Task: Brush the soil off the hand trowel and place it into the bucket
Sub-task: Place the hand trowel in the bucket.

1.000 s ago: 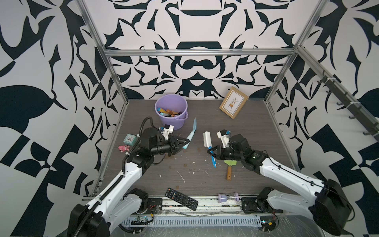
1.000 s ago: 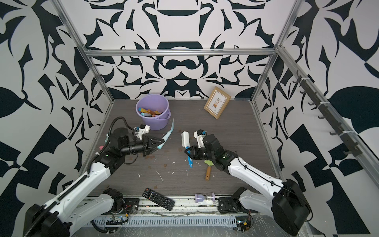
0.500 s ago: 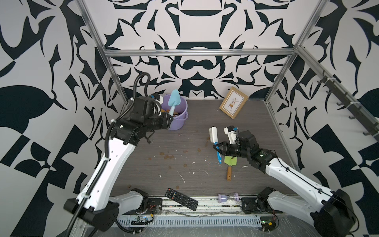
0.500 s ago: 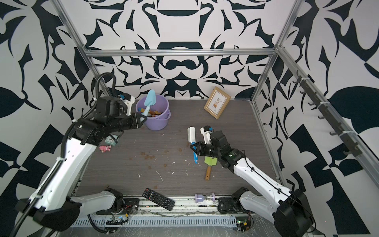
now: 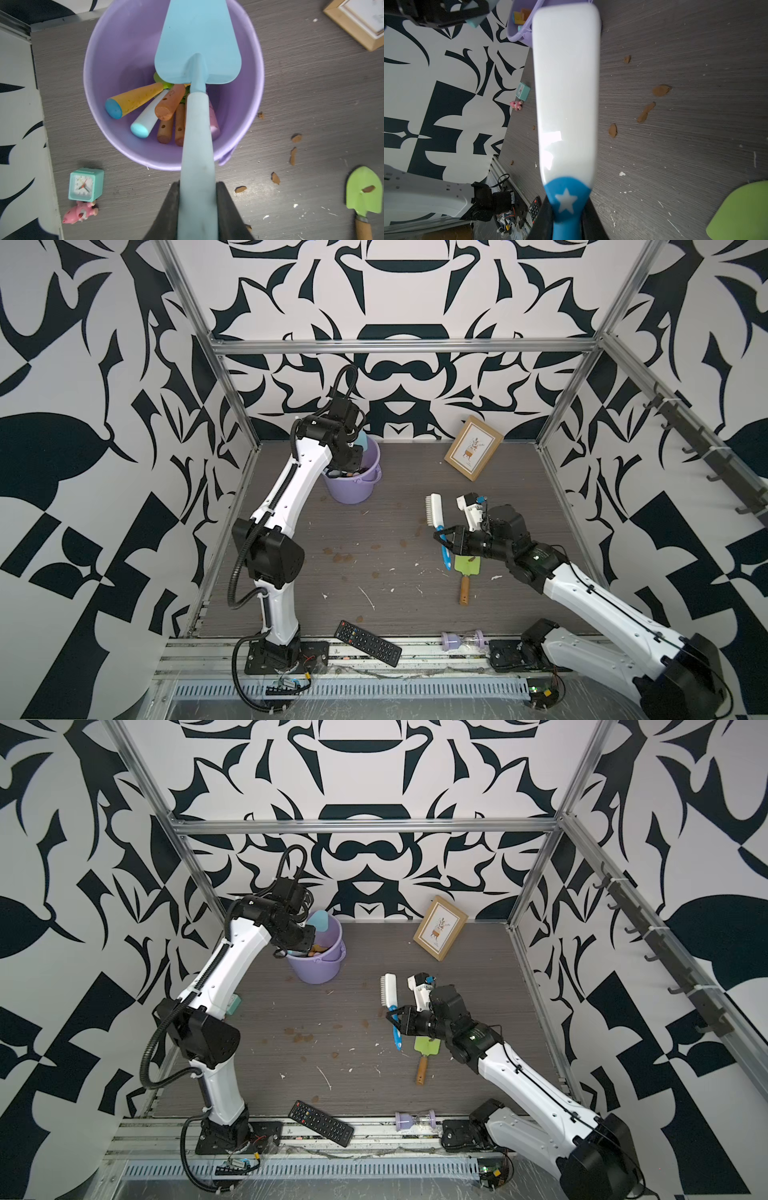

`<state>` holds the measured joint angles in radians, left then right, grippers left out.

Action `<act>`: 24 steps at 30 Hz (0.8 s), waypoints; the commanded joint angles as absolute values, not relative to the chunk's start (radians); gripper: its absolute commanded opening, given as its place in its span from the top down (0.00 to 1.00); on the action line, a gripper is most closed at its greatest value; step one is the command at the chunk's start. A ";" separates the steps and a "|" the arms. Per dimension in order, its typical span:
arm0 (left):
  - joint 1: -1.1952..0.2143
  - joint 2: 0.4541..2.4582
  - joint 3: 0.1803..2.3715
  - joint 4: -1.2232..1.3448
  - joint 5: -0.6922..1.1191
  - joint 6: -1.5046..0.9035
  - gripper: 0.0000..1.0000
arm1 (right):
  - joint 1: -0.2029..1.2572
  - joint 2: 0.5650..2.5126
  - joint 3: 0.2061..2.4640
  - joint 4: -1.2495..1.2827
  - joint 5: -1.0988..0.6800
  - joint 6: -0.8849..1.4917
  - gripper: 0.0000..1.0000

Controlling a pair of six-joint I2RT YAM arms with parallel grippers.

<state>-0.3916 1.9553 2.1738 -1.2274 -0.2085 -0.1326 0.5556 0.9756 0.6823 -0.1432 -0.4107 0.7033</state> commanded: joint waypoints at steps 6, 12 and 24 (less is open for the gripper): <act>-0.387 2.081 2.336 -1.416 -0.314 -0.074 0.83 | 0.553 0.939 0.674 -0.129 -0.409 0.693 1.00; -0.400 2.014 2.402 -1.384 -0.395 -0.067 0.27 | 0.554 0.948 0.685 -0.125 -0.413 0.696 1.00; -0.932 1.355 1.437 -0.654 -0.434 -0.350 0.00 | 0.417 0.877 0.767 -0.492 -0.350 0.585 1.00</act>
<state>-0.8925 1.3750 1.5597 -0.8238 -0.4335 -0.1635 0.4629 0.9131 0.7086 -0.3660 -0.3763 0.6491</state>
